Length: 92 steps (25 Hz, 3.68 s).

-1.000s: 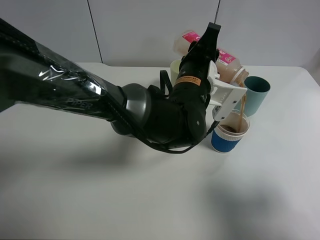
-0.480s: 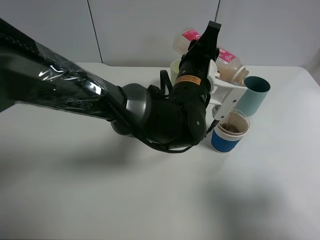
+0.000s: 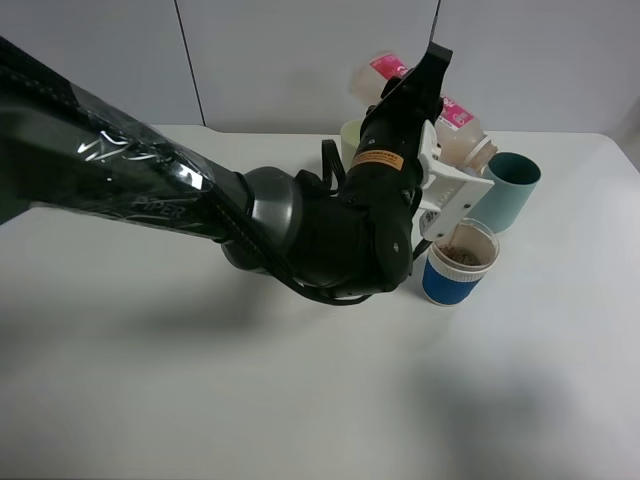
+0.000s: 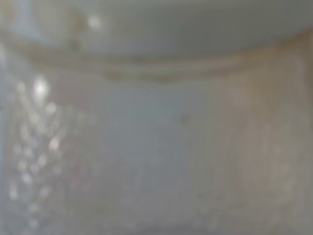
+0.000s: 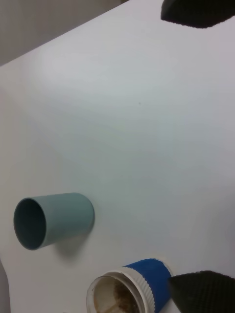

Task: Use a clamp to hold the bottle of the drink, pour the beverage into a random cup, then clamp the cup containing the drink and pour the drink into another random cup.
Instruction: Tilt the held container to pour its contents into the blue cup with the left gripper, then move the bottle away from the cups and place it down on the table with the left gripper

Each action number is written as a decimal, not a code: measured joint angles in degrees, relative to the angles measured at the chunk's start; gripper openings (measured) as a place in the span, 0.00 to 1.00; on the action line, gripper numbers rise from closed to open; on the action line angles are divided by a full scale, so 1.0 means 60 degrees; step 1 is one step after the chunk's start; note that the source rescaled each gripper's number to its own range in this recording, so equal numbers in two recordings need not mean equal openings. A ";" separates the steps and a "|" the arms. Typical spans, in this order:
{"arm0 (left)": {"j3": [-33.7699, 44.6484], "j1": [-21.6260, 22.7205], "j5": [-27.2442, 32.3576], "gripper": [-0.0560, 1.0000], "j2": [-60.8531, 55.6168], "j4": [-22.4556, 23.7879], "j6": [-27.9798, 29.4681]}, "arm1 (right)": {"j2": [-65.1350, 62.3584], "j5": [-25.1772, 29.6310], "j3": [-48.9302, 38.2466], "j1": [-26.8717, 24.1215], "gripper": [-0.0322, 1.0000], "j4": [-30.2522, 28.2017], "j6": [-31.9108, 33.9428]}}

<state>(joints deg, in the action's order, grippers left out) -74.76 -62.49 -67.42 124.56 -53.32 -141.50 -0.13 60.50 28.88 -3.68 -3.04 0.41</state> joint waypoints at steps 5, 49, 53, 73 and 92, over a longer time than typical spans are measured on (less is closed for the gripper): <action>0.0000 0.0000 0.0000 0.07 0.0000 0.0418 -0.0012 | 0.0000 0.0000 0.0000 0.0000 1.00 0.0000 0.0000; 0.1739 0.0873 0.3406 0.07 -0.1680 0.1013 0.6710 | 0.0000 0.0000 0.0000 0.0000 1.00 0.0000 0.0000; 0.2858 0.1406 0.3512 0.07 -0.2596 0.2211 0.9603 | 0.0000 0.0000 0.0000 0.0000 1.00 0.0000 0.0000; 0.6623 0.5748 0.3464 0.07 -0.4229 1.0281 2.3506 | 0.0000 0.0000 0.0000 0.0000 1.00 0.0000 0.0000; 0.7269 0.8956 0.0499 0.07 -0.2516 1.2963 2.4471 | 0.0000 0.0000 0.0000 0.0000 1.00 0.0000 0.0000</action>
<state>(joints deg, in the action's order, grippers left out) -31.15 -8.75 -64.42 109.47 24.45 5.33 -0.13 60.50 28.88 -3.68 -3.04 0.41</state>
